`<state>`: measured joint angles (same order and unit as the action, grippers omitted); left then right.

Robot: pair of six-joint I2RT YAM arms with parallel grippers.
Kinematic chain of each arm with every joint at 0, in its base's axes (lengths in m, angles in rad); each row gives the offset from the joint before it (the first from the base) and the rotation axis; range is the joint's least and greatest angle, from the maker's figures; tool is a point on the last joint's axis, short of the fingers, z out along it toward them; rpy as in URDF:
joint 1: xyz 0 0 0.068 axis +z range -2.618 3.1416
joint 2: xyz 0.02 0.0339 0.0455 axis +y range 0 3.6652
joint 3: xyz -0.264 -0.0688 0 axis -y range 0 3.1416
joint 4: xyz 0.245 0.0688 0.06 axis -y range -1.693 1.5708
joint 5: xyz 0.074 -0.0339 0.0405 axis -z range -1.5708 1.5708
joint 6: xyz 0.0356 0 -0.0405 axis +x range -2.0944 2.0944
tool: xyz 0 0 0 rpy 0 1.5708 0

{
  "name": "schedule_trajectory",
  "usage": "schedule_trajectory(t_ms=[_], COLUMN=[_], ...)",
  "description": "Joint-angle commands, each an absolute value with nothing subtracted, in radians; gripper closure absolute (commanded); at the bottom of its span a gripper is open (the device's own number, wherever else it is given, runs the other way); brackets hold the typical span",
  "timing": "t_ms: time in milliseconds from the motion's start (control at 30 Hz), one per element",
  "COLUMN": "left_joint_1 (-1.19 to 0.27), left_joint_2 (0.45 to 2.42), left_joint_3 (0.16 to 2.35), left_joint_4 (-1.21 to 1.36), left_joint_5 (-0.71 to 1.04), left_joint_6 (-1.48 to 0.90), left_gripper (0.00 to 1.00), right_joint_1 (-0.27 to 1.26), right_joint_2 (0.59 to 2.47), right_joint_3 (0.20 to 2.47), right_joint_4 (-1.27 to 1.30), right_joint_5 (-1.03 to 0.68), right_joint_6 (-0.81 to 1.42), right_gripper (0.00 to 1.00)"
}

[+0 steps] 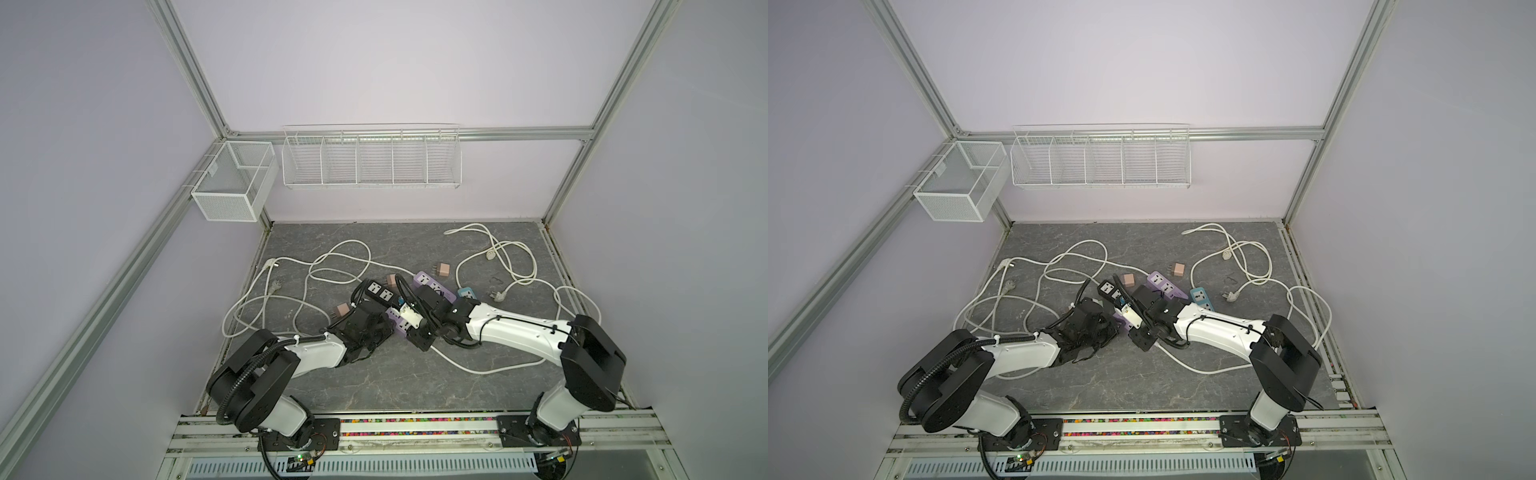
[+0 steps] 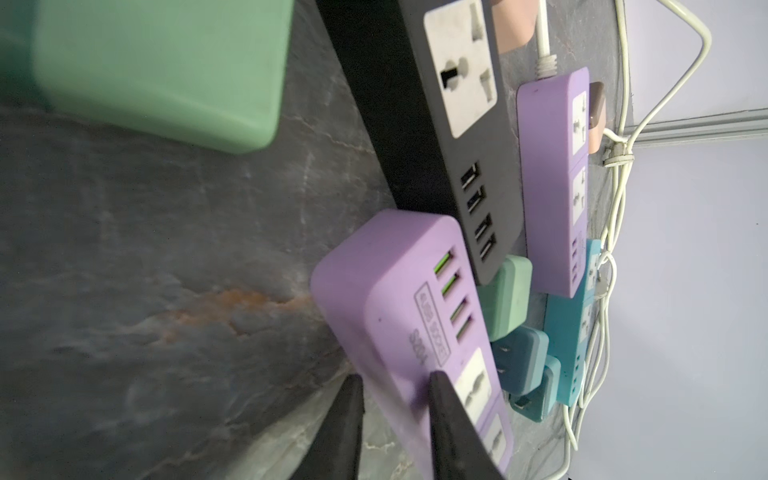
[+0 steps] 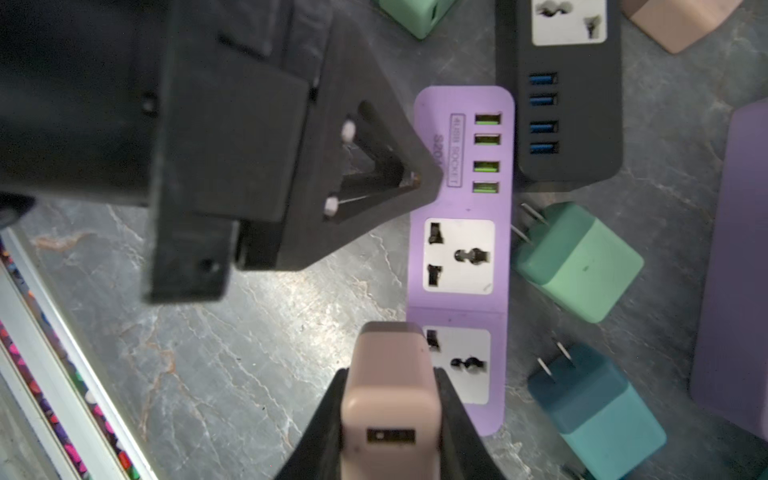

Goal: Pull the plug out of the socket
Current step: 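Pull the pink adapter out of the S204 strip with the right gripper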

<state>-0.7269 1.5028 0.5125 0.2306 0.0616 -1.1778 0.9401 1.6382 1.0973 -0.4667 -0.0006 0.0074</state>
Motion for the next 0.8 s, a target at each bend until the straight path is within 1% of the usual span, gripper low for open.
schedule_trajectory(t_ms=[0, 133, 300, 500, 633, 767], left_joint_1=[-0.727, -0.727, -0.727, -0.727, -0.726, -0.724], left_joint_2=[1.571, 1.556, 1.521, 1.466, 1.418, 1.336], left_joint_3=[0.469, 0.47, 0.509, 0.583, 0.633, 0.65], left_joint_4=[-0.017, -0.024, -0.039, -0.052, -0.084, -0.154], left_joint_5=[0.018, 0.02, 0.019, 0.008, -0.012, -0.071], left_joint_6=[-1.186, -1.183, -1.147, -1.095, -1.05, -1.02], left_gripper=[0.73, 0.73, 0.72, 0.67, 0.66, 0.63], right_joint_1=[0.919, 0.869, 0.814, 0.798, 0.797, 0.799], right_joint_2=[1.588, 1.53, 1.475, 1.477, 1.481, 1.494], right_joint_3=[1.078, 1.071, 1.038, 1.022, 1.011, 0.997], right_joint_4=[-0.463, -0.477, -0.426, -0.347, -0.27, -0.168], right_joint_5=[0.01, -0.002, -0.117, -0.218, -0.26, -0.326], right_joint_6=[-0.01, -0.016, 0.032, 0.137, 0.217, 0.3], right_gripper=[0.8, 0.8, 0.8, 0.8, 0.79, 0.78])
